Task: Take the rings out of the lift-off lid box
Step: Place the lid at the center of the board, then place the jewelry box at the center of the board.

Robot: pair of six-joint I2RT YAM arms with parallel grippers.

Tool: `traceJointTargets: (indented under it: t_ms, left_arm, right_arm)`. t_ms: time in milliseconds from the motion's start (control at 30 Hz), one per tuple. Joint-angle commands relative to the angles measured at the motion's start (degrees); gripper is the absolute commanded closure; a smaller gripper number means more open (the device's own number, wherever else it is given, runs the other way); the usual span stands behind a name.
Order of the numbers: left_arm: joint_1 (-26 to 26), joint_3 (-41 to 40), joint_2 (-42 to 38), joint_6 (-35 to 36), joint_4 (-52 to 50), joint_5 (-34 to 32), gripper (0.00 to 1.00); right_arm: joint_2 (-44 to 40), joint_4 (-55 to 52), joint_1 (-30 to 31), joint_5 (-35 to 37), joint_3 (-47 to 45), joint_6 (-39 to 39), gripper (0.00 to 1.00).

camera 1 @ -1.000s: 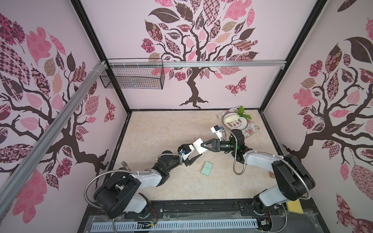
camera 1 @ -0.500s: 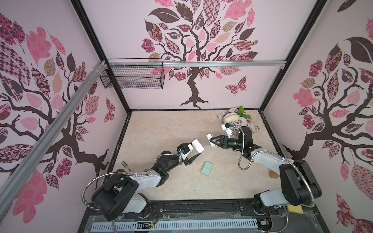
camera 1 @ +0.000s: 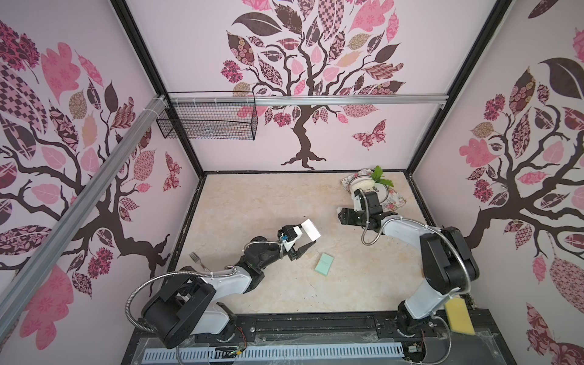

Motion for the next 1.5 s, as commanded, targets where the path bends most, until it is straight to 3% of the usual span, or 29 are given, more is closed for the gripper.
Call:
traceJointTargets:
  t_ms: [0,333,500,633,733,867,1000,1200,1300,1467]
  left_arm:
    - [0.18,-0.2,-0.35,-0.92,1.83,1.82,0.43]
    - [0.14,0.11,-0.26,-1.82,2.31,3.03,0.43]
    - [0.11,0.29,0.1,-2.53,3.26,3.42,0.43]
    - [0.18,0.47,0.26,-3.11,3.82,3.89,0.43]
    - [0.18,0.68,0.18,-3.07,3.86,4.33,0.44]
    - [0.18,1.31,0.66,-2.64,4.69,5.12,0.44]
    - [0.35,3.48,2.75,-2.63,5.83,6.59,0.44]
    - [2.58,8.66,8.54,-6.55,9.86,12.62,0.44]
    - [5.19,12.2,11.54,-10.95,11.82,18.92,0.44]
    - [5.84,15.78,13.72,-11.5,11.67,21.25,0.45]
  right_arm:
    - [5.62,-4.73,1.01,8.29,6.22,-3.15,0.21]
    - [11.74,-5.78,2.2,9.19,10.66,-3.83,0.17]
    - [10.03,-6.37,2.14,7.45,10.84,-4.34,0.01]
    - [4.76,-8.13,2.12,5.4,10.38,-4.48,0.0]
    - [-2.78,-7.02,1.24,-2.08,6.95,-2.9,0.0]
    - [-13.29,2.45,-2.65,-23.54,-2.33,4.42,0.0]
    - [-20.19,16.11,-3.06,-37.38,-11.54,13.86,0.0]
    - [-24.67,39.89,-3.15,-46.2,-20.95,30.88,0.01]
    - [-24.13,44.86,-3.13,-48.23,-21.69,34.72,0.07]
    - [-23.68,48.46,-3.13,-49.95,-22.37,37.45,0.19]
